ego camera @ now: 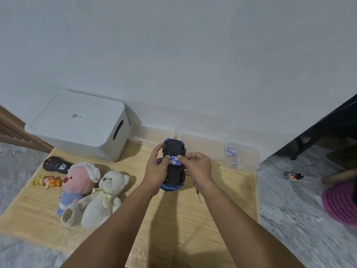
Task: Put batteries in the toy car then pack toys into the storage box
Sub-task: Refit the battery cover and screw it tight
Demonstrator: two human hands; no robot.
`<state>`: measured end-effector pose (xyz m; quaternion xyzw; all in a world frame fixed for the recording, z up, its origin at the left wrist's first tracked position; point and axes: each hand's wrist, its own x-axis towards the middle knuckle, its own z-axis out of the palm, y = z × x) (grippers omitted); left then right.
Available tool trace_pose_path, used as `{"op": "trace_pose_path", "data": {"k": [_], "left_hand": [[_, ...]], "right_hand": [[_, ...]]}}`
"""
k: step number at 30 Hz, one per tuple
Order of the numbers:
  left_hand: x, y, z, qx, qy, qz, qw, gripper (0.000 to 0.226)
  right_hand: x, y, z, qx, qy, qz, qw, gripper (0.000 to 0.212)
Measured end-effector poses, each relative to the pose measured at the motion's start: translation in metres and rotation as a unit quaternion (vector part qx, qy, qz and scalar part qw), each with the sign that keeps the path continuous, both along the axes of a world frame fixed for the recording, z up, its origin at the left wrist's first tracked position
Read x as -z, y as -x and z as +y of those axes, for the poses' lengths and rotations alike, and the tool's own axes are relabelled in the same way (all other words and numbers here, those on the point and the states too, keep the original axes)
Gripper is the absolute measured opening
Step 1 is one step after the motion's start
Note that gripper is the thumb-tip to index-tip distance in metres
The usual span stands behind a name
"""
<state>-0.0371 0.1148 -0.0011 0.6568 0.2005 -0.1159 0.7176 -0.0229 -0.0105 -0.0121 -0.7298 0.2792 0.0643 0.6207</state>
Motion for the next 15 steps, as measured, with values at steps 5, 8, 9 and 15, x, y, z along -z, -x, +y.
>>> {"op": "trace_pose_path", "data": {"k": [5, 8, 9, 15], "left_hand": [[0.005, 0.004, 0.004, -0.017, 0.003, 0.032, 0.999, 0.044], [0.007, 0.005, 0.006, -0.018, 0.005, 0.046, 0.999, 0.044], [0.007, 0.005, 0.007, -0.019, 0.011, 0.048, 0.999, 0.043], [-0.002, 0.001, 0.007, -0.031, 0.074, 0.056, 0.995, 0.034]], "right_hand": [[0.017, 0.001, -0.029, -0.037, 0.244, 0.028, 0.969, 0.012], [0.032, 0.006, -0.047, -0.122, 0.401, 0.068, 0.905, 0.018], [0.033, 0.007, -0.05, -0.138, 0.422, 0.082, 0.892, 0.016], [0.023, 0.002, -0.056, -0.123, 0.385, 0.093, 0.91, 0.013]]}}
